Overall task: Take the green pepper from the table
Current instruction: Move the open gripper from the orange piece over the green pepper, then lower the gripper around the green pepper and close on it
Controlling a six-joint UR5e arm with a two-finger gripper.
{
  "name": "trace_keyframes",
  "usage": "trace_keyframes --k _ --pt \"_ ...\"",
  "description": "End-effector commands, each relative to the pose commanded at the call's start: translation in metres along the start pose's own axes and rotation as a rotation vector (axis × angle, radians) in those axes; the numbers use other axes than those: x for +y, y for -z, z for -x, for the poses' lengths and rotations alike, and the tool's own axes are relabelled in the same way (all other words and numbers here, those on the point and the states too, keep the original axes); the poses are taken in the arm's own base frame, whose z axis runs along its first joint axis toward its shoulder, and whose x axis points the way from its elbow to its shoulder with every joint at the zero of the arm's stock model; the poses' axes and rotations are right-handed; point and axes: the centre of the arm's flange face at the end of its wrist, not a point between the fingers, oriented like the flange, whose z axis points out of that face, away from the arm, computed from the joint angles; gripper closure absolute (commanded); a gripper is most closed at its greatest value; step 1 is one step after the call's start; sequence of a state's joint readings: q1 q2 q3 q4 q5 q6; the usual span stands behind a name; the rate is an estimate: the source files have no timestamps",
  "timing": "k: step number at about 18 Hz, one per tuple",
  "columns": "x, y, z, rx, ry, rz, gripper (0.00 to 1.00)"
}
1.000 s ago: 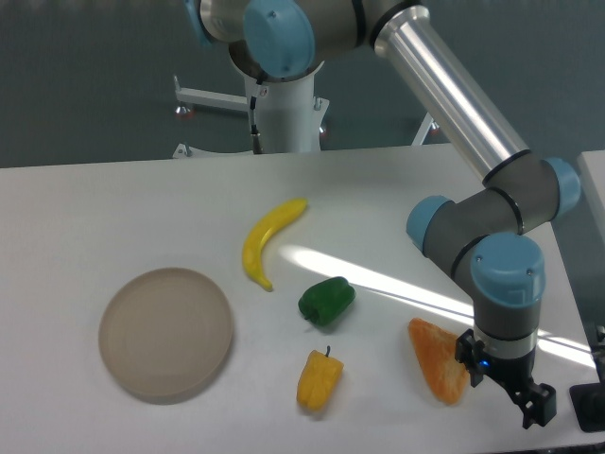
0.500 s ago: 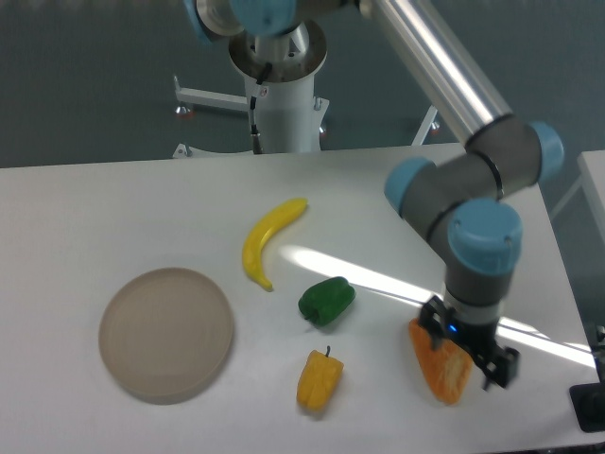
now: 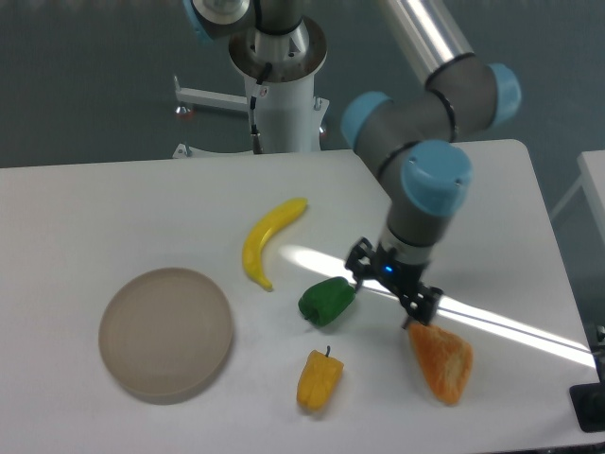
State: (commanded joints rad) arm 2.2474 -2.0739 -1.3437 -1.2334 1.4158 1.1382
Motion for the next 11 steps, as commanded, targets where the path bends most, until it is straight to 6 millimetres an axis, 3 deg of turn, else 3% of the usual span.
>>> trace_keyframes --k 5,11 --pt "-0.008 -0.017 -0.015 0.022 -0.02 0.007 0.0" --pt "-0.006 -0.028 -0.012 0.017 -0.024 0.022 0.0"
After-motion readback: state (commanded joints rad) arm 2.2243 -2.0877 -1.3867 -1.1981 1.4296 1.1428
